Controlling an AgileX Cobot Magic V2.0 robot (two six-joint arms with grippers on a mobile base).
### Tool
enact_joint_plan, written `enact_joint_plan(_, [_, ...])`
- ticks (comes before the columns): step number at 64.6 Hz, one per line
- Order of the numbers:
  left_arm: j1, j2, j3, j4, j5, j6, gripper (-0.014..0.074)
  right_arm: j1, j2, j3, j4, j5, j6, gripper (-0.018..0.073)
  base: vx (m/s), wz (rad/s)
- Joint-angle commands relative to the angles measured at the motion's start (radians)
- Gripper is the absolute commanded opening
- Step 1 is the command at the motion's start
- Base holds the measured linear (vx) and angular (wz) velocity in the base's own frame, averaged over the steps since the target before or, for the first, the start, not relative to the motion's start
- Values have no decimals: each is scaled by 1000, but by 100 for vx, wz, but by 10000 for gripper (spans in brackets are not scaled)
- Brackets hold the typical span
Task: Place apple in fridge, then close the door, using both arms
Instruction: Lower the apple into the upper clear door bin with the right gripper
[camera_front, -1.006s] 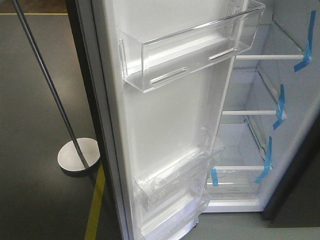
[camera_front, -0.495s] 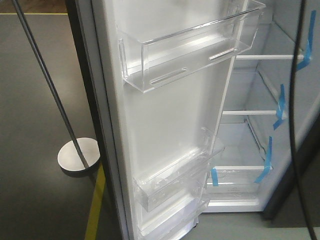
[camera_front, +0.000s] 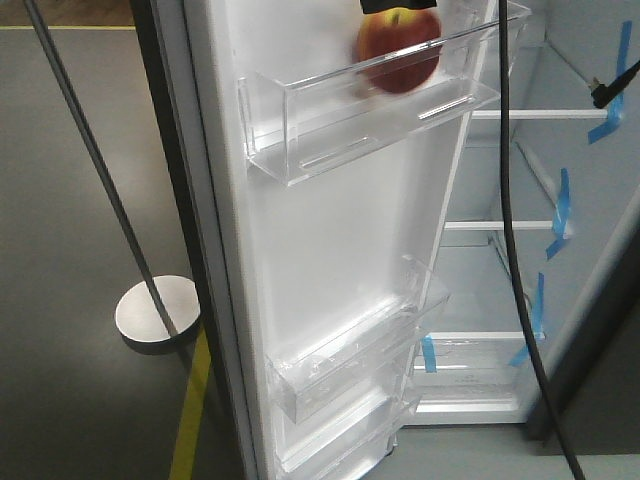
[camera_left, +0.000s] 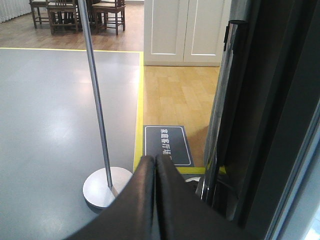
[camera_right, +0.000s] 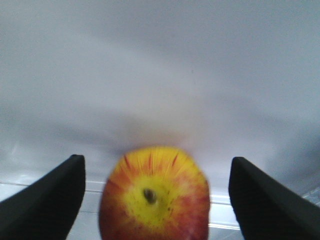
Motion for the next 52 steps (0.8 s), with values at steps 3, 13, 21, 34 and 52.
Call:
enact_joint_plan(3, [-5,-14,21,3,-64,-6,-5,2,-46,-31,41,-65,4,643,0,0])
enact_joint_plan(13, [-5,-14,21,3,-64,-6,-5,2,-46,-31,71,-63,19,617,0,0])
enact_joint_plan(21, [-5,-14,21,3,-64,-6,-5,0,-46,-31,93,-141,17,580,0,0])
enact_joint_plan(34, [-5,-14,21,3,-64,-6,-5,-21,-72,-31,65,-125,47,520,0,0])
enact_joint_plan(52, [-5,-14,21,3,-64,-6,-5,-73,-261,87,-89,28,67,484,0,0])
